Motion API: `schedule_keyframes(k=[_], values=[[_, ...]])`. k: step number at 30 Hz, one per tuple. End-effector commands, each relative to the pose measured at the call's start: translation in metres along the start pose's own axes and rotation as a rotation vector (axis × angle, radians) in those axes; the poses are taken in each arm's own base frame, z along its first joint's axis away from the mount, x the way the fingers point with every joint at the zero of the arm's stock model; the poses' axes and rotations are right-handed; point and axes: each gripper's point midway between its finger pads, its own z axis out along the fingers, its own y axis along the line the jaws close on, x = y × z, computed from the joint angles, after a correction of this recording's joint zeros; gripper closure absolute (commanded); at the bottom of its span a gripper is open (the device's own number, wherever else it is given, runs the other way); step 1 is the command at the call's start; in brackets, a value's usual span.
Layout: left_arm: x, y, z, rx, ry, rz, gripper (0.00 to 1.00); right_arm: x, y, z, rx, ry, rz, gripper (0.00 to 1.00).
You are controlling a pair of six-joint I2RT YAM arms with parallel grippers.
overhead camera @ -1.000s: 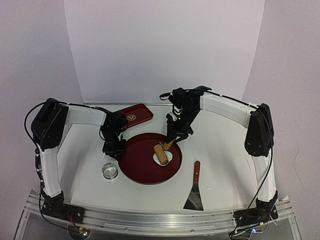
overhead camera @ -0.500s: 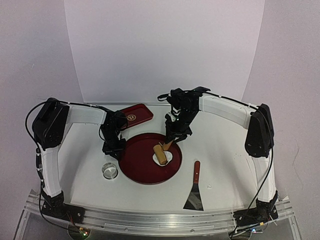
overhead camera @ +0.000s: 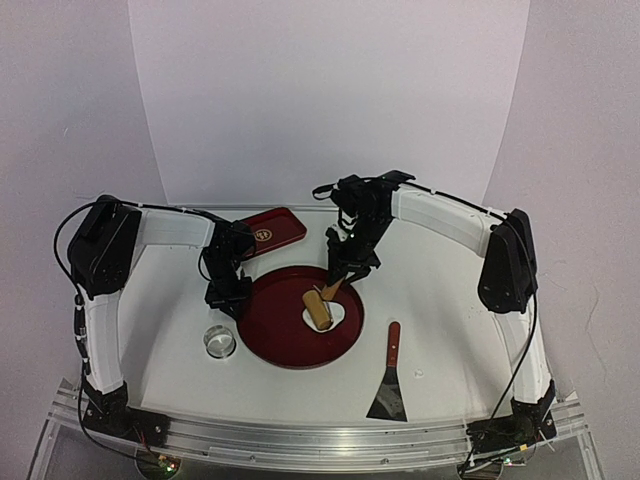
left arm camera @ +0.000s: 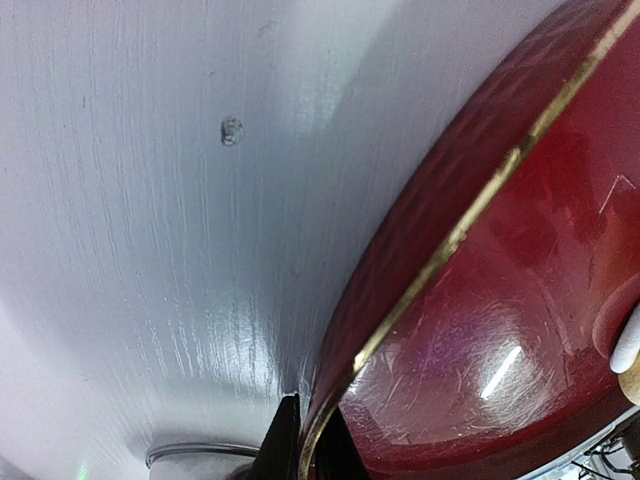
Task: Roll out the dumpling wrappers from the dough
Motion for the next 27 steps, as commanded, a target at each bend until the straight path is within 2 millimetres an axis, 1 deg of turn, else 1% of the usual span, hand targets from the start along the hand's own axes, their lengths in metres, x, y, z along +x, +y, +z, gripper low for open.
schedule_keyframes(k=[1, 7, 11, 21, 27], values=[[-0.015, -0.020, 0.027, 0.039, -0.037, 0.043, 1.00, 0.076, -0.063, 0.160, 0.180, 0.367, 0.028, 1.00], [-0.014, -0.018, 0.029, 0.037, -0.039, 0.041, 1.00, 0.078, -0.068, 0.172, 0.181, 0.388, 0.040, 1.00], [-0.014, -0.018, 0.028, 0.037, -0.040, 0.044, 1.00, 0.079, -0.066, 0.176, 0.163, 0.400, 0.047, 1.00], [-0.014, -0.019, 0.030, 0.040, -0.037, 0.056, 1.00, 0.075, -0.067, 0.182, 0.165, 0.396, 0.058, 1.00], [-0.014, -0.018, 0.029, 0.038, -0.038, 0.062, 1.00, 0.076, -0.070, 0.183, 0.183, 0.394, 0.060, 1.00]])
